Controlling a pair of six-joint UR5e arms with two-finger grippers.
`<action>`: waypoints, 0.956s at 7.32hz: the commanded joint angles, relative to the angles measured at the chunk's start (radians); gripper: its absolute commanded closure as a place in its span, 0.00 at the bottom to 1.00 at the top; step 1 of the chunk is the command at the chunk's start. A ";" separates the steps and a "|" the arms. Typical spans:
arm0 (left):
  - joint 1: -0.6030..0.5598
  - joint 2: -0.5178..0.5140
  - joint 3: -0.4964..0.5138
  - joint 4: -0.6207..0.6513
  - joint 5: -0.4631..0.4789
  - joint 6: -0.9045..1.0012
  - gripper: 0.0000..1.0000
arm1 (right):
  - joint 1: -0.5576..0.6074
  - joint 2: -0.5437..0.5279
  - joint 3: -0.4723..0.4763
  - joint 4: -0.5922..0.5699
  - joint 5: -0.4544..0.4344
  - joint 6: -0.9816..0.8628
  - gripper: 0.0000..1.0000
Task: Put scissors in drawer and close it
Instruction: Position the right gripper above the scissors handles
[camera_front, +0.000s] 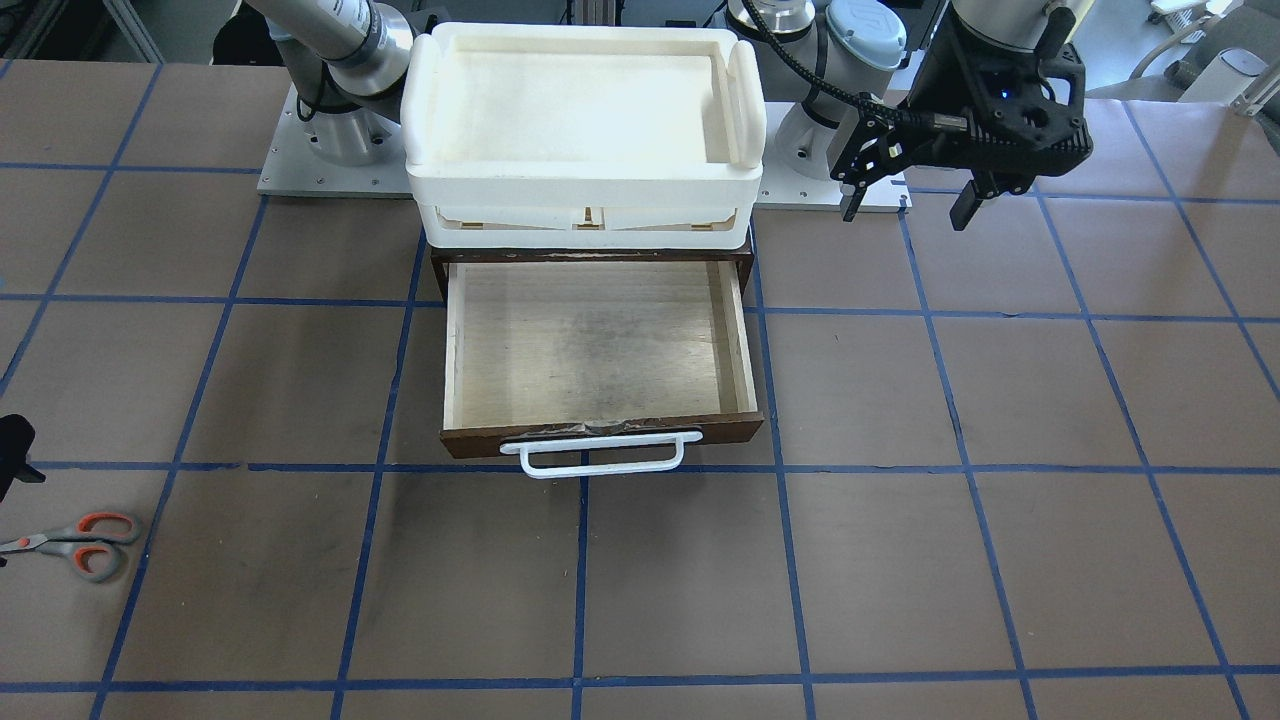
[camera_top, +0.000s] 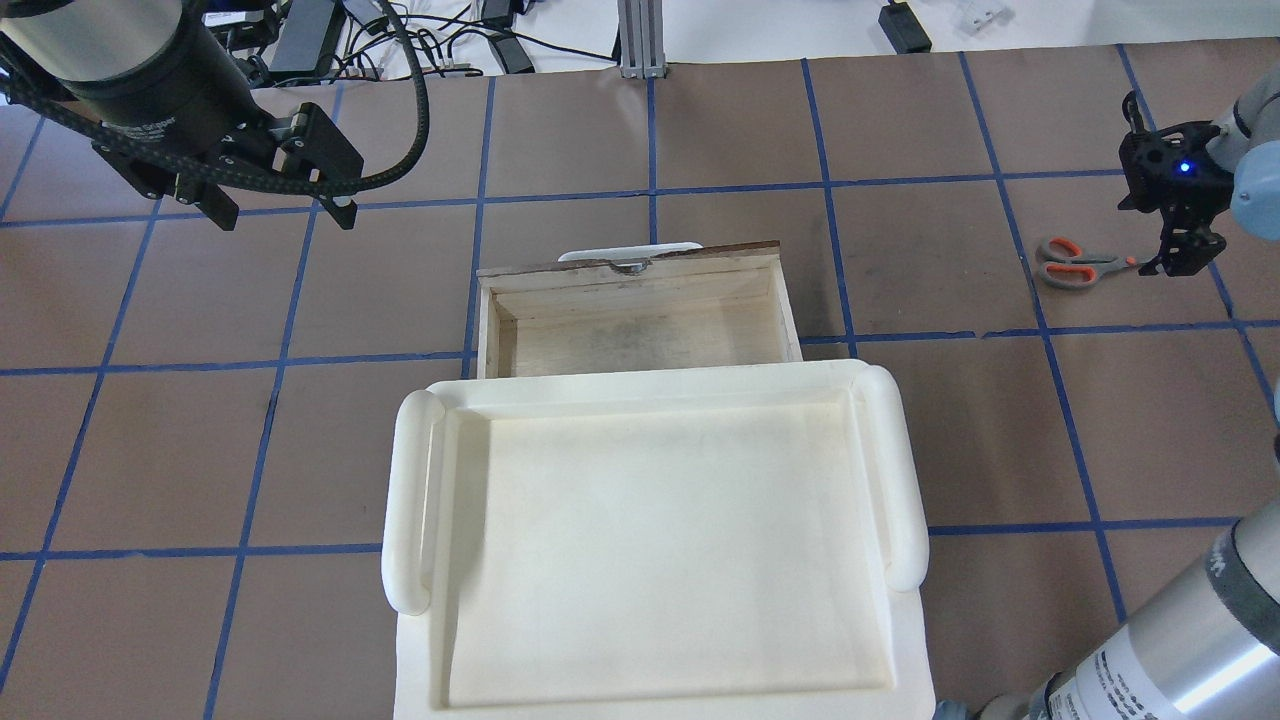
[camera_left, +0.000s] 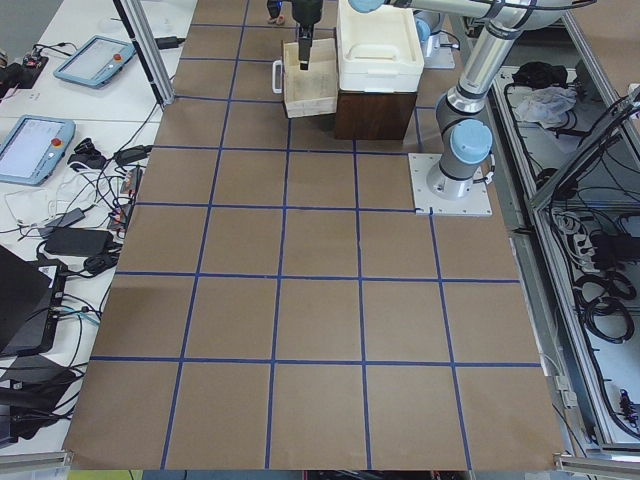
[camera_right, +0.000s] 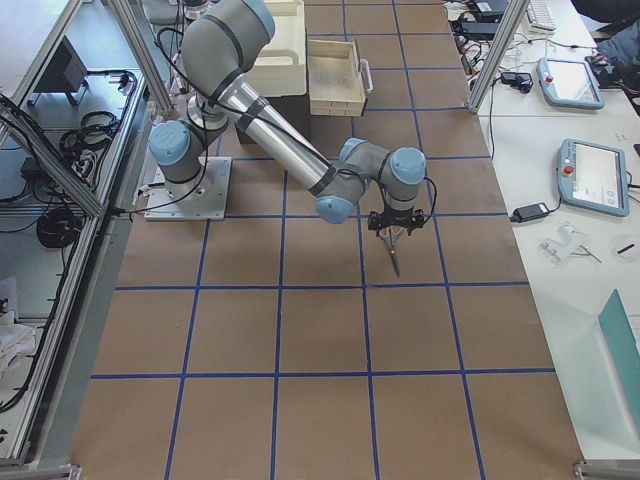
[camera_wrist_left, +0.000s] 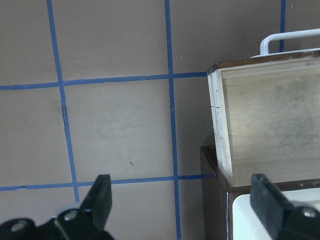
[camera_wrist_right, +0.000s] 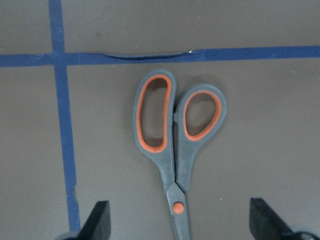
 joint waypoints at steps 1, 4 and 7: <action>0.000 0.002 0.000 0.000 0.002 0.000 0.00 | -0.001 0.039 -0.001 -0.040 0.001 -0.027 0.01; 0.000 0.002 0.000 0.000 0.002 0.000 0.00 | -0.001 0.100 -0.033 -0.076 0.026 -0.031 0.06; 0.000 0.002 0.000 0.000 0.002 0.000 0.00 | -0.001 0.119 -0.047 -0.070 0.023 -0.045 0.17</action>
